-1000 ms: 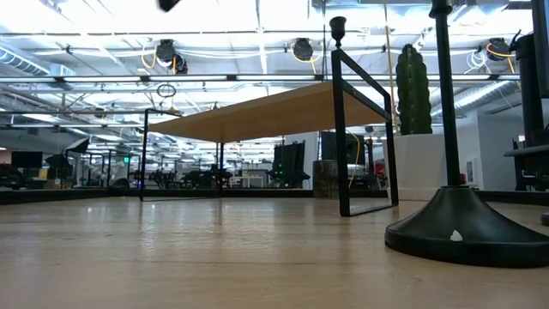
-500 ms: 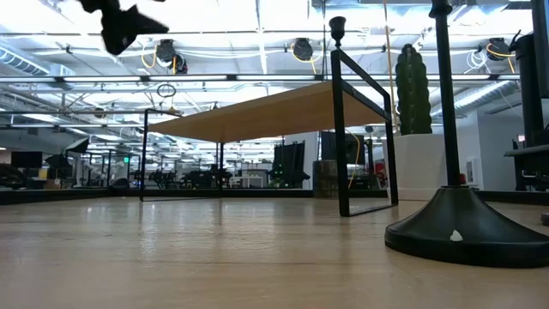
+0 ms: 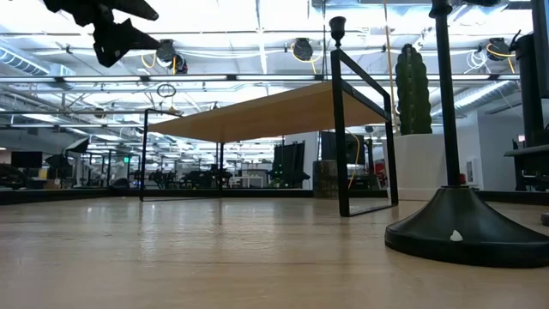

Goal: Pick & Place candle stick holders
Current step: Put the top black candle holder on the shelf, then put the black candle holder on the shelf

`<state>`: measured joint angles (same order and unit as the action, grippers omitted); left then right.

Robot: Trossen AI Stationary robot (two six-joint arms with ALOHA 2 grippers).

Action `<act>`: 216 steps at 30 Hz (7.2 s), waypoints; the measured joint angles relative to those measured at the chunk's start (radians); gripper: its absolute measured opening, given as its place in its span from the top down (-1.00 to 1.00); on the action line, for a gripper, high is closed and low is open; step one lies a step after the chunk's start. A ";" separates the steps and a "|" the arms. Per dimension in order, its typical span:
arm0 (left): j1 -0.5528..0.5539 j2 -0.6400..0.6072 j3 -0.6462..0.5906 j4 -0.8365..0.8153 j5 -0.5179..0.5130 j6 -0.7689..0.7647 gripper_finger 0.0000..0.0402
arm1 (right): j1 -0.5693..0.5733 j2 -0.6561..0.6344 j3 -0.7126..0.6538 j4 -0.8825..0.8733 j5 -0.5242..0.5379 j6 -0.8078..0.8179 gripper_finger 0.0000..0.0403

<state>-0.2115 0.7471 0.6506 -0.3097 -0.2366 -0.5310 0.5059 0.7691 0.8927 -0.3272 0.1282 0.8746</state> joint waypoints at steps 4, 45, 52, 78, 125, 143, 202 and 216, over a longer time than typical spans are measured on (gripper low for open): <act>0.000 0.000 0.000 0.005 0.000 0.014 -0.10 | 0.034 0.085 0.168 -0.331 -0.006 0.072 1.00; 0.001 0.001 0.001 -0.004 -0.053 0.081 -0.10 | 0.063 0.313 0.209 -0.729 -0.184 0.476 -0.15; 0.001 0.001 0.001 -0.004 -0.053 0.083 -0.10 | 0.063 0.313 0.148 -0.686 -0.179 0.476 -0.10; 0.001 0.001 0.001 -0.008 -0.053 0.080 -0.10 | 0.063 0.307 0.070 -0.636 -0.181 0.452 0.92; 0.000 0.001 0.001 0.025 -0.026 0.143 -0.10 | -0.286 0.587 1.067 -0.959 -0.084 -0.119 0.94; 0.000 -0.003 -0.027 0.129 -0.024 0.215 -0.10 | -0.541 0.803 1.184 -1.109 -0.238 -0.413 0.94; 0.000 -0.002 -0.189 0.405 0.055 0.197 -0.10 | -0.651 0.935 1.240 -1.105 -0.264 -0.547 0.63; 0.000 -0.002 -0.189 0.402 0.055 0.195 -0.10 | -0.651 0.890 1.239 -1.014 -0.264 -0.545 0.42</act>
<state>-0.2119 0.7448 0.4614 0.0925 -0.1817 -0.3359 -0.1448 1.6590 2.1315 -1.3415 -0.1360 0.3301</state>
